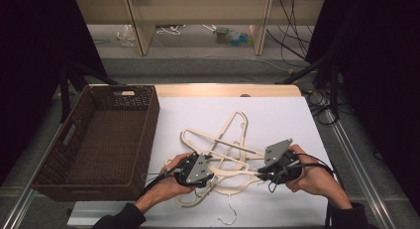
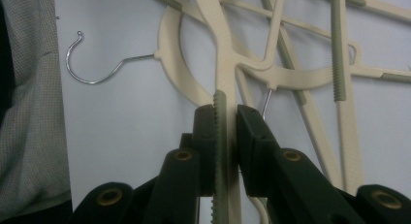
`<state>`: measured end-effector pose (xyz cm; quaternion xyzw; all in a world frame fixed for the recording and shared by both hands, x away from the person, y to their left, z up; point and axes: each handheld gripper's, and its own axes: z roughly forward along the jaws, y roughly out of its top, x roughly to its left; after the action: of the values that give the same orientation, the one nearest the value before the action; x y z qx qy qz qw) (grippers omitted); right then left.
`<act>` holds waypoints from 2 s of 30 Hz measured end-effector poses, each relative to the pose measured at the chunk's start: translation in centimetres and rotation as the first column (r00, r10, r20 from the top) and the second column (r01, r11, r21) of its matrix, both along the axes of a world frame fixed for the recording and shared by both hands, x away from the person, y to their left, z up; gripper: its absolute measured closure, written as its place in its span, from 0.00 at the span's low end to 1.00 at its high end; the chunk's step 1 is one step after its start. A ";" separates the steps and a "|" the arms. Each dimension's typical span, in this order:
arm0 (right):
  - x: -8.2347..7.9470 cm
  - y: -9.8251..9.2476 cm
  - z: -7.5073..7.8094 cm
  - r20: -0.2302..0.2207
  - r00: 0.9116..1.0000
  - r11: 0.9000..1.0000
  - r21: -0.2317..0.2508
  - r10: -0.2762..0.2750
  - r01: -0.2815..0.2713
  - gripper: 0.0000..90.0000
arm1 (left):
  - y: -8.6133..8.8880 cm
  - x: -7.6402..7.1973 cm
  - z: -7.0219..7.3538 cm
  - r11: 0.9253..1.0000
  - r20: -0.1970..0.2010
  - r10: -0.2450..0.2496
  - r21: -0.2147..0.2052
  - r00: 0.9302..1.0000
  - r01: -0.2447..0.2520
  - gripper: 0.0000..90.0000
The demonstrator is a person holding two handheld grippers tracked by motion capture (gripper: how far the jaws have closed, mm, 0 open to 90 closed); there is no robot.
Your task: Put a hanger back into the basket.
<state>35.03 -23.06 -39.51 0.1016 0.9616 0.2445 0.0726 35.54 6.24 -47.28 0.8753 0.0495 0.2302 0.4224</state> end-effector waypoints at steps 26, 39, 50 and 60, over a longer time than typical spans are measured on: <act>0.8 -3.9 1.9 0.034 0.975 0.957 0.203 -0.217 0.206 0.52 | -1.6 1.2 5.0 0.995 -0.005 -0.098 -0.022 0.995 0.098 0.85; -0.4 -2.4 4.6 0.106 0.977 0.931 0.338 -0.187 0.141 0.50 | -0.7 1.7 8.6 0.990 -0.097 -0.035 -0.136 0.995 0.022 0.91; -1.0 -1.6 4.4 0.094 0.981 0.934 0.334 -0.168 0.128 0.48 | 0.5 2.2 11.6 0.957 -0.221 0.032 -0.276 0.975 -0.094 0.95; -2.2 -2.2 2.6 0.036 0.981 0.929 0.331 -0.190 0.168 0.45 | 1.7 2.5 12.3 0.944 -0.381 0.089 -0.262 0.920 -0.200 0.95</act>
<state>32.86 -25.23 -36.93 0.1913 0.8915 0.3959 0.1089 38.07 7.90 -34.98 0.8235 0.2257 0.0850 0.5135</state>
